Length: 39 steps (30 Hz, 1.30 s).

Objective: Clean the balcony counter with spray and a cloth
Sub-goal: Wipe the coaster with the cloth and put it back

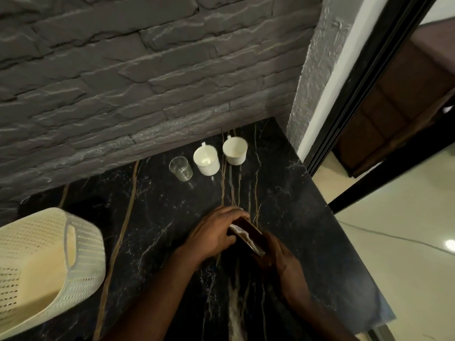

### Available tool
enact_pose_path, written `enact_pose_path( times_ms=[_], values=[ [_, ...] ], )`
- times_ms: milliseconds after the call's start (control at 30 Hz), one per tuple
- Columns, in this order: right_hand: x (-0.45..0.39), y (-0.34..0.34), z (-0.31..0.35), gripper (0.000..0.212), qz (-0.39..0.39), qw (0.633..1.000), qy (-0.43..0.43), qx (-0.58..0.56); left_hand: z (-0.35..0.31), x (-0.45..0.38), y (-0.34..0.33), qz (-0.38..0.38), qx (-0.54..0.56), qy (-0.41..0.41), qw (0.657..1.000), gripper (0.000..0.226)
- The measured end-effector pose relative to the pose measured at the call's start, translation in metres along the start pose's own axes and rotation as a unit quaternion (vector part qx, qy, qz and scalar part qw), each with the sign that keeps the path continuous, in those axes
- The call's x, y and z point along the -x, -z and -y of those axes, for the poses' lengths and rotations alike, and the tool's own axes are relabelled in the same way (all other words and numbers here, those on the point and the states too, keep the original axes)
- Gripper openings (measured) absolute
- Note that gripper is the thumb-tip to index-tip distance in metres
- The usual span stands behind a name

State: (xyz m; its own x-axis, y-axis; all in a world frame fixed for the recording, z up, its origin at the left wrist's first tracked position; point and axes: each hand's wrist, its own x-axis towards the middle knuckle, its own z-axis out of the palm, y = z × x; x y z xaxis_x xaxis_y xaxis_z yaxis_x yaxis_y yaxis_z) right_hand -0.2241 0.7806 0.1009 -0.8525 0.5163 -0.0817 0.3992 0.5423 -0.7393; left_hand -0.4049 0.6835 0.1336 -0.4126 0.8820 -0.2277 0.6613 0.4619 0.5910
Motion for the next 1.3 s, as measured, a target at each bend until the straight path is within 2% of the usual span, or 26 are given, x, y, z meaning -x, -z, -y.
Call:
enact_pose_path(
  times_ms=[133,233,300,400,700,933,1167,1300],
  values=[
    [-0.035,0.031,-0.001,0.047,-0.049,0.997,-0.039,-0.050,-0.028,-0.041,0.002,-0.048,0.048,0.048,0.997,0.070],
    [-0.066,0.050,-0.010,0.047,-0.092,0.993,-0.046,-0.050,-0.051,-0.073,-0.005,-0.091,0.106,0.094,0.986,0.065],
    [-0.088,0.058,-0.016,0.044,-0.112,0.992,-0.045,-0.043,-0.060,-0.094,-0.010,-0.103,0.214,0.159,0.958,0.062],
    [-0.135,0.066,-0.025,0.039,-0.111,0.991,-0.070,-0.042,-0.071,-0.136,-0.010,-0.095,0.377,0.258,0.885,0.056],
    [-0.249,0.063,-0.035,0.029,-0.123,0.991,-0.053,-0.001,-0.066,-0.231,0.003,-0.130,0.406,0.287,0.858,0.053],
    [-0.270,0.057,-0.033,0.037,-0.122,0.991,-0.054,0.009,-0.053,-0.251,-0.002,-0.163,0.453,0.296,0.825,0.049],
    [-0.271,0.055,-0.040,0.039,-0.110,0.992,-0.049,-0.021,-0.058,-0.245,-0.004,-0.162,0.457,0.285,0.827,0.054],
    [-0.253,0.069,-0.036,0.057,-0.107,0.992,-0.012,-0.060,-0.064,-0.223,0.001,-0.184,0.439,0.266,0.838,0.051]
  ],
)
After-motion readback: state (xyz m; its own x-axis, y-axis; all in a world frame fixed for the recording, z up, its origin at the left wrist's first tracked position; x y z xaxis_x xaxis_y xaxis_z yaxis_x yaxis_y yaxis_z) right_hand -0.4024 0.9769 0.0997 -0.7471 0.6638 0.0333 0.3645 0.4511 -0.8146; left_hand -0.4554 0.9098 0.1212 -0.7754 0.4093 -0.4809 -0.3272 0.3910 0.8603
